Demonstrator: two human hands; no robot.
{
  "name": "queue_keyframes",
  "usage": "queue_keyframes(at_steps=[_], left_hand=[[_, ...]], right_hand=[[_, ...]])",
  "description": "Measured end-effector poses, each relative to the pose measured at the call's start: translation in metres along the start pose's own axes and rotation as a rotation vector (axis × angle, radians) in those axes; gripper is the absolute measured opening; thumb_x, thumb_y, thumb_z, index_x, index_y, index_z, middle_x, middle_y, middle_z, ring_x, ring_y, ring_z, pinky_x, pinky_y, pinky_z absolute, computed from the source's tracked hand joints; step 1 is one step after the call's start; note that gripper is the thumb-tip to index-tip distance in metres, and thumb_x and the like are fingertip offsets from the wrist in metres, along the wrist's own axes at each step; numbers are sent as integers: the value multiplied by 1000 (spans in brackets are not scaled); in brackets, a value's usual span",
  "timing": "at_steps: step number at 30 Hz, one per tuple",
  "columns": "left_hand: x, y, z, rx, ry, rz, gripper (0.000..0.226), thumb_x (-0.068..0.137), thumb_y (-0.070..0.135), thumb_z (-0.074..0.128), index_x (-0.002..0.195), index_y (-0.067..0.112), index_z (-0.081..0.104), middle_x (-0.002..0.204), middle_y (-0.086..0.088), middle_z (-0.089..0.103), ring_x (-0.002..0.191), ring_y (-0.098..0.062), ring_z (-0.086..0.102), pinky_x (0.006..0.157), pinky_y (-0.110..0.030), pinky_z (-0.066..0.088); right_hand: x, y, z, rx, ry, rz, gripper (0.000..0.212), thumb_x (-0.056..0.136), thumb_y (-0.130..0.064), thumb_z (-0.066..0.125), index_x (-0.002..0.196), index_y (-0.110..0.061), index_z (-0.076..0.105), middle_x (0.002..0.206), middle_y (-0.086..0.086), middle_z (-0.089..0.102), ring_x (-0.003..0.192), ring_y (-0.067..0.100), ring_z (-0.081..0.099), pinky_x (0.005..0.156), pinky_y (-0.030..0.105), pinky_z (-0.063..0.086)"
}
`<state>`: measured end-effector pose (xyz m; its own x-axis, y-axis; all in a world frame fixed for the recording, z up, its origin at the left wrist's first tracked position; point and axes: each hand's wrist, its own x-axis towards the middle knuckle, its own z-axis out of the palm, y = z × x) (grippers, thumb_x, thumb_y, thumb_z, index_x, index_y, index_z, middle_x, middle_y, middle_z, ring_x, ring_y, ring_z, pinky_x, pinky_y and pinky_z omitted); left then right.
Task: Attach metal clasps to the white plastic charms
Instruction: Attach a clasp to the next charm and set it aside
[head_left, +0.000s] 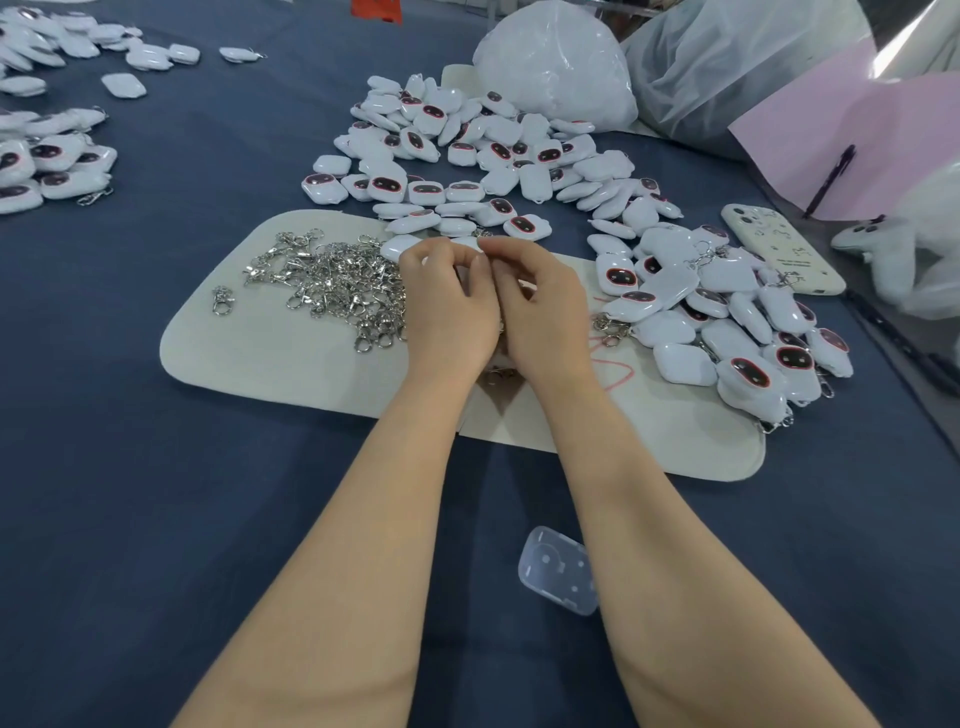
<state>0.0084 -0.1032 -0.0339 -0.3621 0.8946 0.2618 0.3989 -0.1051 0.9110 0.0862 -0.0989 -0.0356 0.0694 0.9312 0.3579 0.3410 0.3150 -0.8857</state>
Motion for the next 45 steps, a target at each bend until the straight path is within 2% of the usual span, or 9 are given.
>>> queue_keyframes(at_steps=[4,10,14,21,25,33,38,41,45], left_hand=[[1,-1,-2,-6,4,-2,14,96,14,49,100,5,59,126,-15,46,96,-4,35,79,-1,23],[3,-1,-2,-4,-24,-11,9,92,17,57,96,13,63,123,-11,51,91,-7,42,71,-2,30],[3,0,-1,-1,-45,1,8,90,16,59,93,15,66,118,-11,55,100,-18,53,75,-14,35],[0,3,-2,-39,-29,28,6,90,14,58,86,18,59,115,-9,53,96,-11,49,81,-13,37],[0,3,-3,-44,-29,51,5,89,13,58,84,15,59,107,-10,56,79,1,46,70,-4,34],[3,2,-3,-87,-24,-9,6,90,17,58,84,15,58,102,-11,60,80,-11,49,70,-15,36],[2,2,-3,-95,-19,-16,7,89,13,59,83,13,61,89,-7,60,77,-12,48,69,-18,36],[2,1,-2,-47,-38,-10,10,90,14,57,90,8,65,98,-10,63,79,-15,51,69,-16,36],[1,1,-2,-4,-35,-2,10,89,16,59,89,10,67,101,-12,64,77,-13,48,67,-16,33]], right_hand=[[3,1,-1,-9,23,11,11,89,-7,59,92,-15,66,79,-16,61,77,-1,58,76,12,46],[5,2,-2,77,103,76,15,88,-10,62,81,-24,62,77,-15,62,75,1,58,74,13,47],[8,2,-3,109,102,128,13,88,-11,63,84,-22,65,78,-12,66,77,4,62,77,19,51],[7,2,-3,65,87,116,14,89,-9,59,87,-22,65,81,-11,66,87,11,65,86,30,53],[6,1,-1,59,80,103,14,90,-7,57,89,-19,65,84,-8,65,89,14,65,88,34,52],[5,0,1,84,51,101,15,90,-5,56,88,-18,63,84,-5,66,88,18,65,88,39,52],[5,2,2,86,75,62,15,89,-3,57,88,-19,58,81,-12,61,81,9,60,80,23,51],[4,4,3,50,115,42,12,90,-4,55,90,-16,57,79,-16,57,72,-3,55,70,7,43],[2,4,2,-9,117,7,12,91,-5,54,94,-16,54,80,-17,54,72,-6,52,68,4,40]])
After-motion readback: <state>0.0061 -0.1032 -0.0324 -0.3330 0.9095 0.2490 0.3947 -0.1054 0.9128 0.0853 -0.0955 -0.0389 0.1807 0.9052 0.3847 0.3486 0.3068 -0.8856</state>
